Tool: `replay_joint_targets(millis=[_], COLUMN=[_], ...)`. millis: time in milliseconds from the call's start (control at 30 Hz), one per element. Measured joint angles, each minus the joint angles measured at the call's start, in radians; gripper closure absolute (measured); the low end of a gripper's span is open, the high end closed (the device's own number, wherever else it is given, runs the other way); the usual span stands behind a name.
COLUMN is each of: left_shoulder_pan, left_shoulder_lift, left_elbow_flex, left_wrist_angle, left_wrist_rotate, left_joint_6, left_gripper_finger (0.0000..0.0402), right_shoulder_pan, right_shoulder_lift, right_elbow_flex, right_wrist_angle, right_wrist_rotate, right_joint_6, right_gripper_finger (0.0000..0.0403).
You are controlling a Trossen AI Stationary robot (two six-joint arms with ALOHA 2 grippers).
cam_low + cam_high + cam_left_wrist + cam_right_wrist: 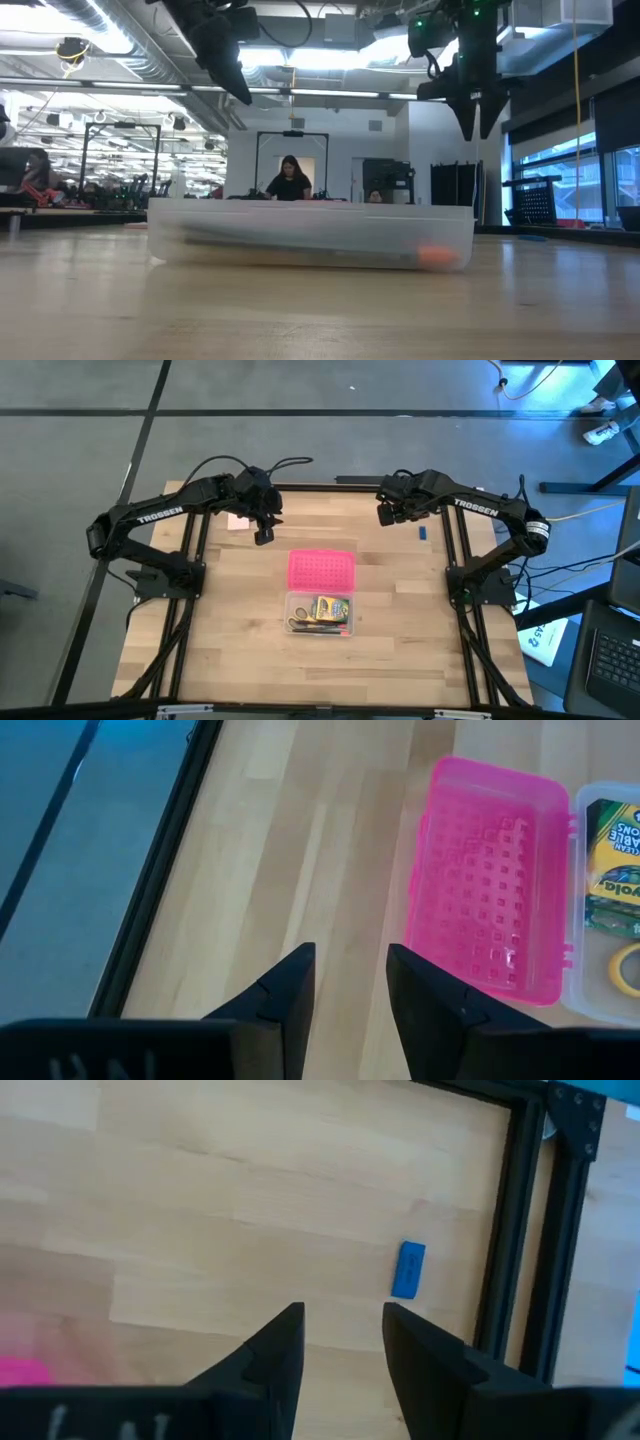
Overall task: Pack school essentials
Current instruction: Put the blue eraser into the pink supply box
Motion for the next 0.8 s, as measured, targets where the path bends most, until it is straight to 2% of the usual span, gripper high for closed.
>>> replay_joint_targets(millis=[133,233,600,800], left_shoulder_pan=[0.000,0.000,0.000,0.000], left_shoulder_lift=[0.000,0.000,0.000,0.000], left_elbow_flex=[0.000,0.000,0.000,0.000], left_wrist_angle=[0.000,0.000,0.000,0.000], left_wrist_rotate=[0.000,0.000,0.000,0.000], left_joint_6=[0.000,0.000,0.000,0.000], left_gripper_finger=[0.0282,0.0282,0.0282,0.0282], right_shoulder_pan=[0.000,0.000,0.000,0.000], right_shoulder_lift=[0.004,0.007,0.010,0.010], right_elbow_flex=[0.000,-0.007,-0.167,-0.203], right_wrist_angle=[-0.011,-0.018,0.041,0.073], right_wrist_rotate=[0.003,0.009,-0.003,-0.017], right_joint_6=[0.066,0.074,0.048,0.014], right_gripper_finger=[0.0261,0.0242,0.0109,0.0096])
